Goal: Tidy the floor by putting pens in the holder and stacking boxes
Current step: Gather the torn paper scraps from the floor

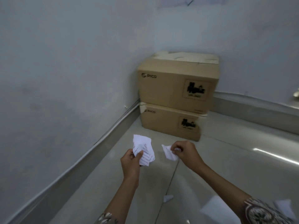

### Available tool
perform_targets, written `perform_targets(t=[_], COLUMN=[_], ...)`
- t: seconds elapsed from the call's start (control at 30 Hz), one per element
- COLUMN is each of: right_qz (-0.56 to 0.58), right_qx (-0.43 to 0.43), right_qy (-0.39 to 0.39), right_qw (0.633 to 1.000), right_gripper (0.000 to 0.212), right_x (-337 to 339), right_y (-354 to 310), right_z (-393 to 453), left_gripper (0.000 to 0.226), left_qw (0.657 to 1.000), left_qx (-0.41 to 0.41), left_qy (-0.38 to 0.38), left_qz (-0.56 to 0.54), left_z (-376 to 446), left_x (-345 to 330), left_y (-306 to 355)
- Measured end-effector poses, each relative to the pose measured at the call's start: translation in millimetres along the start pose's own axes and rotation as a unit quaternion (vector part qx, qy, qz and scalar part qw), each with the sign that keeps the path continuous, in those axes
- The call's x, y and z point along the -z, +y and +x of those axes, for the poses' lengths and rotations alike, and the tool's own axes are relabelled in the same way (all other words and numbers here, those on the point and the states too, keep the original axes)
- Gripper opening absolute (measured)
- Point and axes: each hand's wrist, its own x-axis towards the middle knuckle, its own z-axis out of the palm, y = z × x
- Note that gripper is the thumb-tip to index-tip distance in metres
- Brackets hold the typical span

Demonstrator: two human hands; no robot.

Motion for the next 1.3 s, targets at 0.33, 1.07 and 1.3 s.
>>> perform_targets(t=[0.33,1.07,1.3], right_qz=[0.042,0.106,0.082], right_qx=[-0.145,-0.34,-0.398], right_qy=[0.208,0.533,0.662], right_qw=[0.966,0.767,0.629], right_gripper=[0.017,0.027,0.026], right_x=[105,255,255], right_y=[-22,-73,-102], right_z=[-127,-543,-707], left_gripper=[0.014,0.019,0.021], left_qw=[0.985,0.816,0.694], left_qx=[-0.012,0.033,0.039], left_qy=[-0.173,-0.57,-0.707], left_qz=[0.021,0.089,0.125], left_z=[-69,-442,-614], left_x=[-57,-195,-198], left_y=[30,21,-11])
